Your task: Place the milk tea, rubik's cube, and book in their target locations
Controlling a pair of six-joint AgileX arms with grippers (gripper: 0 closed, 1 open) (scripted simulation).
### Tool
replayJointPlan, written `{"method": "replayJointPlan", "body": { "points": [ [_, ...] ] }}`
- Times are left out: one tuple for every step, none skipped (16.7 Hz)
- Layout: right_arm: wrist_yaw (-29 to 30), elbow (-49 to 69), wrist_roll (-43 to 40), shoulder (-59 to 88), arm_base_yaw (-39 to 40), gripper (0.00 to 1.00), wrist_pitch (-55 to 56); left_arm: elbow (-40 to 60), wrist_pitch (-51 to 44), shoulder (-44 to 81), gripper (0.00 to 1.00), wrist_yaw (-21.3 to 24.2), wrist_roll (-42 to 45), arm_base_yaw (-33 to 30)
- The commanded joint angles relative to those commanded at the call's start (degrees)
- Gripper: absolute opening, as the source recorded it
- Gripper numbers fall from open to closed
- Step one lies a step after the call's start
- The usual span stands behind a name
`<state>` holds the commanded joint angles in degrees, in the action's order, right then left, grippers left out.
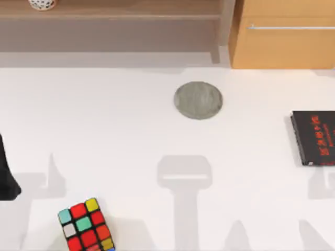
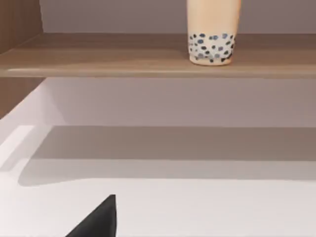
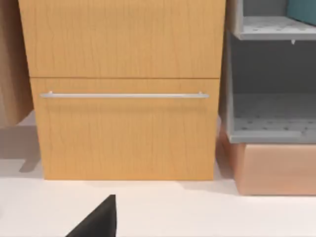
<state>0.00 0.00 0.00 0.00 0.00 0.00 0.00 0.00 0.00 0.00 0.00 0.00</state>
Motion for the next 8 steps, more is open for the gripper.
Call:
{"method": "replayJointPlan", "body": {
  "points": [
    [0.0,0.0,0.0,0.0,0.0,1.00,0.0,0.0,0.0,0.0,1.00,0.0,0.0,0.0],
    [0.0,0.0,0.0,0.0,0.0,1.00,0.0,0.0,0.0,0.0,1.00,0.0,0.0,0.0],
    [0.0,0.0,0.0,0.0,0.0,1.00,0.0,0.5,0.4,0.6,1.00,0.0,0.0,-0.1],
    [0.0,0.0,0.0,0.0,0.0,1.00,0.0,1.4,1.3,1.8,1.00,0.1,0.0,-0.2],
    [0.0,0.0,0.0,0.0,0.0,1.00,0.0,2.6,2.4,3.6,1.00,0.1,0.0,-0.4],
    [0.0,0.0,0.0,0.0,0.0,1.00,0.0,4.3,3.9,6.1,1.00,0.1,0.0,-0.6],
    [0.0,0.0,0.0,0.0,0.0,1.00,0.0,6.2,5.6,9.1,1.00,0.1,0.0,-0.8],
    [0.0,0.0,0.0,0.0,0.0,1.00,0.0,8.3,7.6,12.7,1.00,0.0,0.0,-1.0]
  ]
}}
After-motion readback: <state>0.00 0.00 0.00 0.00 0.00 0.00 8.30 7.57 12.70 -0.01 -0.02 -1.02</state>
